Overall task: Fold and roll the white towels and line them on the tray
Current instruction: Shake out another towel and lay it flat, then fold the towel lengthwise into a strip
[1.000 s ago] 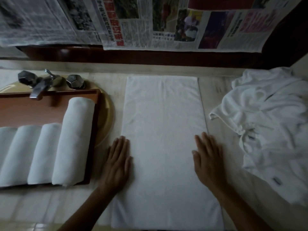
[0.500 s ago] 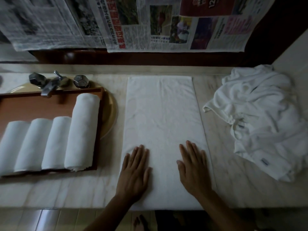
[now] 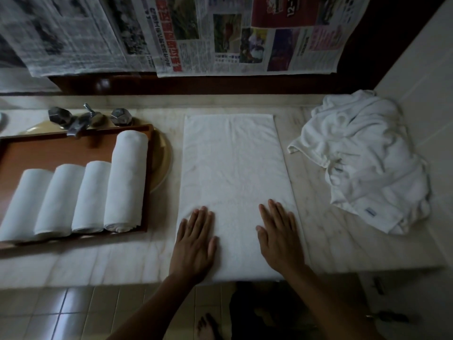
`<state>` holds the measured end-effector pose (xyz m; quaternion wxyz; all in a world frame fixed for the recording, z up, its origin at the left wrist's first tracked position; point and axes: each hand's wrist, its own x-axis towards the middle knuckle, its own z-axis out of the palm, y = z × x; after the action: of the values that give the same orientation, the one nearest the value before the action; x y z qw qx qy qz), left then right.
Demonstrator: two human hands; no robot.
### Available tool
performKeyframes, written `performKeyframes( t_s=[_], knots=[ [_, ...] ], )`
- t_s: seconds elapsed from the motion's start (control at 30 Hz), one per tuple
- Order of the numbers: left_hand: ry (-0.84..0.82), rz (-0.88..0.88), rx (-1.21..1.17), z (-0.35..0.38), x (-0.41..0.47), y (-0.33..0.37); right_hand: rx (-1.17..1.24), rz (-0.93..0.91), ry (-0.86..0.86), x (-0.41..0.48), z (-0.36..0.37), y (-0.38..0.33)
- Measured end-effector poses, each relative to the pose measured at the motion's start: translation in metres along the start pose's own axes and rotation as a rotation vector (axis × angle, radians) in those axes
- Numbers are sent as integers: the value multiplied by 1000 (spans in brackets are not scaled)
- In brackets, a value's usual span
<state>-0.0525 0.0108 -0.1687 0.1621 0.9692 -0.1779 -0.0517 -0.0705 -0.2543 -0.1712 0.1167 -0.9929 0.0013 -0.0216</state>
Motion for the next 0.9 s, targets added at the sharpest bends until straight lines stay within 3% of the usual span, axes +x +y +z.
performKeyframes(
  t_s=[0.47,0.53,0.63,0.8,0.9],
  knots=[
    [-25,-32,4,-11,3,6,54,7,64,7,-4,3],
    [-37,-101,2,-17,13,13,100,-12,101,21,-10,10],
    [21,-209,-69,-25,38,36,204,-11,138,61,-23,26],
    [77,-240,-151,-21,87,94,326,-16,155,158,-40,63],
    [74,-269,-218,-15,119,129,318,12,76,222,-54,80]
  ],
)
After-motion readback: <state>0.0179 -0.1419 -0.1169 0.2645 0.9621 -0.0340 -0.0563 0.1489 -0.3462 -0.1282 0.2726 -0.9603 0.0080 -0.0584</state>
